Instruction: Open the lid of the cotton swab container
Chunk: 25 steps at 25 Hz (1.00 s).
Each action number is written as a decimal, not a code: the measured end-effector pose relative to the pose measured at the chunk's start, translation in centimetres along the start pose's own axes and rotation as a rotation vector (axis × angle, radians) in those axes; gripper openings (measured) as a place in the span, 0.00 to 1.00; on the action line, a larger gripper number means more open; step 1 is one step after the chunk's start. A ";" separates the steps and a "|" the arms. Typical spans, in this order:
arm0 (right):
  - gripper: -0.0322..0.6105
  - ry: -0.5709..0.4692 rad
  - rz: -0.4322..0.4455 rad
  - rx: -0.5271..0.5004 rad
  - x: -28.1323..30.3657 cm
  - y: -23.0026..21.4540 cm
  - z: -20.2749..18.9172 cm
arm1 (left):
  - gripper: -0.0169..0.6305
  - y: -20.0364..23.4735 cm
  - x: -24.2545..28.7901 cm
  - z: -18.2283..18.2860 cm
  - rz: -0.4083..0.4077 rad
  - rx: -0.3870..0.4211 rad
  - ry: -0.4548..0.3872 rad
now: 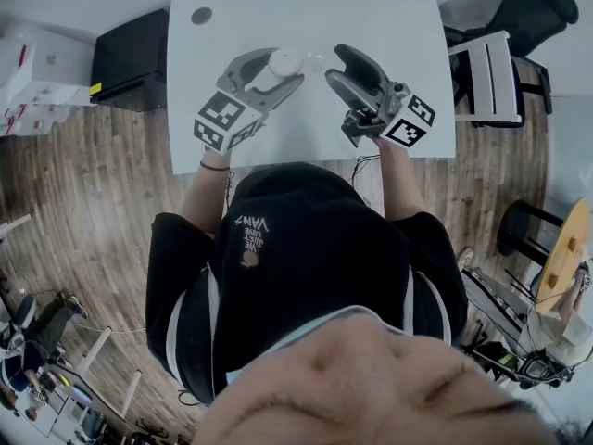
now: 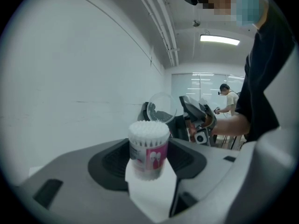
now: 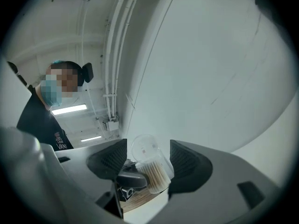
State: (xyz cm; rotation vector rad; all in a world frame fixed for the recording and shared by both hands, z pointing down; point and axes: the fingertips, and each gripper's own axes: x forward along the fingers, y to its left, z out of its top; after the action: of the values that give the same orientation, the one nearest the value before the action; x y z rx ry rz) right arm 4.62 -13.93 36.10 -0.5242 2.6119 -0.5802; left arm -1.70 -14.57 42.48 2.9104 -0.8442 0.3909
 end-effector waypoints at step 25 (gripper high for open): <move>0.50 0.053 -0.140 -0.162 -0.5 -1.4 0.3 | 0.41 3.4 -1.5 0.0 0.123 -0.030 -0.019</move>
State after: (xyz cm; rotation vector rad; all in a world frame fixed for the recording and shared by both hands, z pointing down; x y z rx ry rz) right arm 5.57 -14.93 36.69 -0.7578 2.7028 -0.4320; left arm -4.76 -16.66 42.06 2.8479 -1.0266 0.3565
